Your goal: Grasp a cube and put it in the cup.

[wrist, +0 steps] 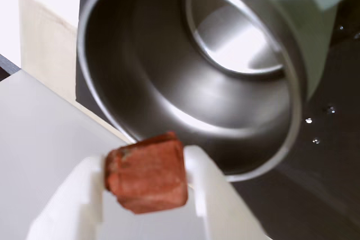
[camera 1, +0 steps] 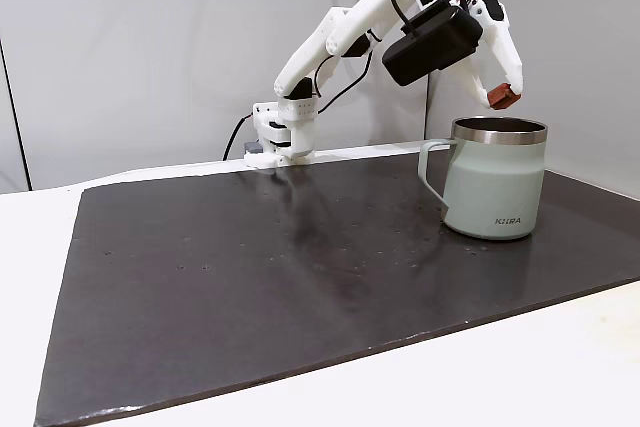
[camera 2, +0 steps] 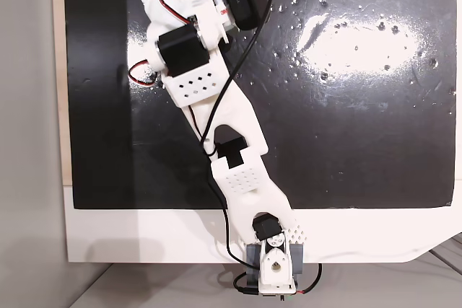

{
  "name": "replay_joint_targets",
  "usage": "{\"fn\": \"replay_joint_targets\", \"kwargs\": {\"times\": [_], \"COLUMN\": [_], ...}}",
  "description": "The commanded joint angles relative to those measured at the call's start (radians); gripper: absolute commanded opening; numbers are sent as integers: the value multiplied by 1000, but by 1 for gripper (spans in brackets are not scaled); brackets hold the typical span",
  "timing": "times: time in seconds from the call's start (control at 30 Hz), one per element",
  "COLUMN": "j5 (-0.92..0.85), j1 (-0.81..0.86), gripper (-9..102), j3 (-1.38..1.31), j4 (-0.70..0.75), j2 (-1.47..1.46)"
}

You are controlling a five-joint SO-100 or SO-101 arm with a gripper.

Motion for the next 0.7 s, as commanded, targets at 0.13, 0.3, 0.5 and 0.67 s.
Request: {"fn": "replay_joint_targets", "kwargs": {"times": [0.13, 0.3, 0.5, 0.67], "j5": [-9, -11, -11, -26], "j1": [-3, -8, -9, -9], "gripper": [26, 29, 28, 28], "j3": [-66, -72, -86, -103], "j4": [21, 29, 37, 34], "j2": [41, 41, 41, 41]}}
